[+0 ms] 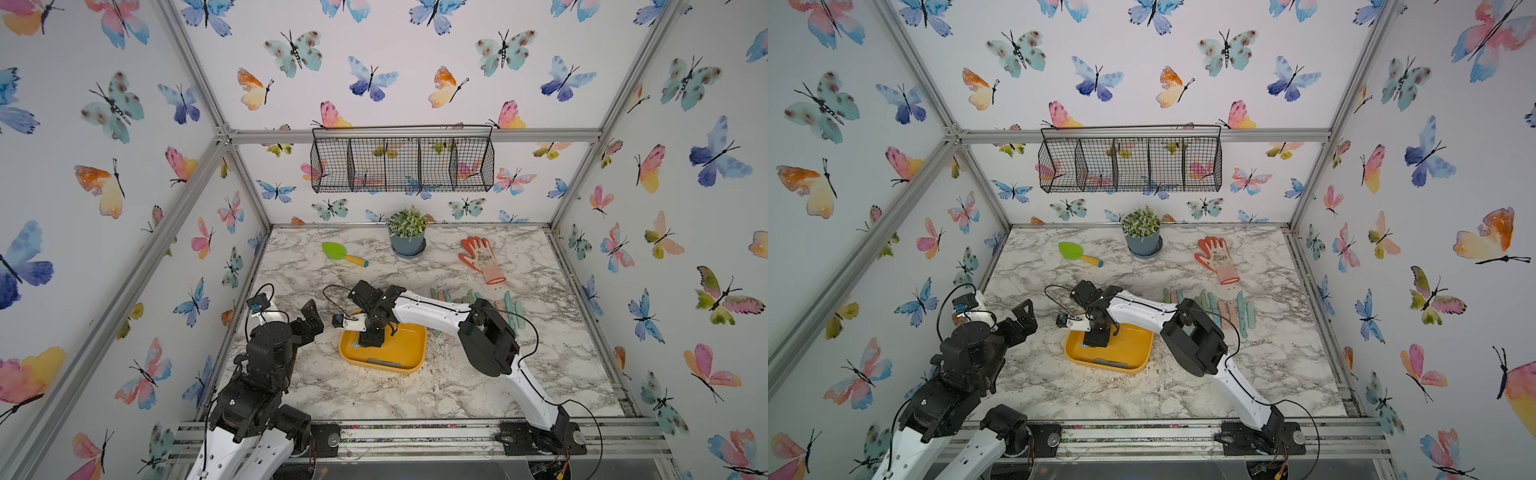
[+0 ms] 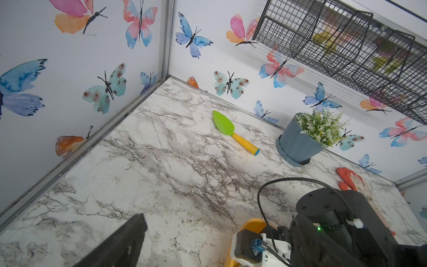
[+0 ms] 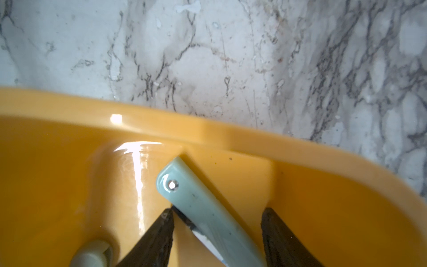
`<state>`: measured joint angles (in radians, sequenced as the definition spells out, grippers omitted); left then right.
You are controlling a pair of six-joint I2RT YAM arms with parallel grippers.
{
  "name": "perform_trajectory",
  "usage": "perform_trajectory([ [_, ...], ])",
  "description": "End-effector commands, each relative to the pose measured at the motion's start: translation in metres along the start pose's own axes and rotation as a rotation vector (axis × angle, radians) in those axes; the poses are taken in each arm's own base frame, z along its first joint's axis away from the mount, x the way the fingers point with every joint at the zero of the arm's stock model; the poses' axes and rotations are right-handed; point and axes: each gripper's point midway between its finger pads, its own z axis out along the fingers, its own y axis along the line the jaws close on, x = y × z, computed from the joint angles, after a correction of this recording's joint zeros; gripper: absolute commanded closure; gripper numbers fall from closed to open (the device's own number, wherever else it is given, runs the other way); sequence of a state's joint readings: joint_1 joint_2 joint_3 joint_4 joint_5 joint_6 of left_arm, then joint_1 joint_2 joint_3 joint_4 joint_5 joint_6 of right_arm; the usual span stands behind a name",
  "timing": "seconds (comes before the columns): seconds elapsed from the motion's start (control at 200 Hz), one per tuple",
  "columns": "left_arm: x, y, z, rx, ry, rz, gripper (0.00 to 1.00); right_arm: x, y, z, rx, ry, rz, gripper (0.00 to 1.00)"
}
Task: Take the fruit knife out of the storage box
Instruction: Adjust the fruit knife in the storage box.
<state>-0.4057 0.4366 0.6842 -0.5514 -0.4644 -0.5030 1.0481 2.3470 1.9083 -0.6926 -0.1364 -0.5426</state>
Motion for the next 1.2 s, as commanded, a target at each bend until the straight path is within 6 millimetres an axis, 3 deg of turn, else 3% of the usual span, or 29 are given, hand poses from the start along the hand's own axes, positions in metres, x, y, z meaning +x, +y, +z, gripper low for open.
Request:
perform_trajectory([
  [0.0,-0.006,0.0,-0.004,0.008,-0.014,-0.009,0.02,0.022,0.016,0.013,-0.058,0.091,0.017,0.38],
  [0.215,-0.007,0.0,-0.005,0.007,-0.019,-0.011,0.02,0.03,0.021,0.011,-0.073,0.121,0.037,0.43],
  [0.465,-0.007,0.0,-0.005,0.006,-0.019,-0.012,0.02,0.037,0.024,0.008,-0.077,0.151,0.069,0.55],
  [0.866,-0.007,0.0,-0.006,0.008,-0.019,-0.014,0.02,0.042,0.022,-0.011,-0.026,0.163,0.139,0.68],
  [1.196,-0.008,0.0,-0.006,0.01,-0.021,-0.015,0.01,0.076,0.03,-0.018,0.011,0.26,0.232,0.7],
])
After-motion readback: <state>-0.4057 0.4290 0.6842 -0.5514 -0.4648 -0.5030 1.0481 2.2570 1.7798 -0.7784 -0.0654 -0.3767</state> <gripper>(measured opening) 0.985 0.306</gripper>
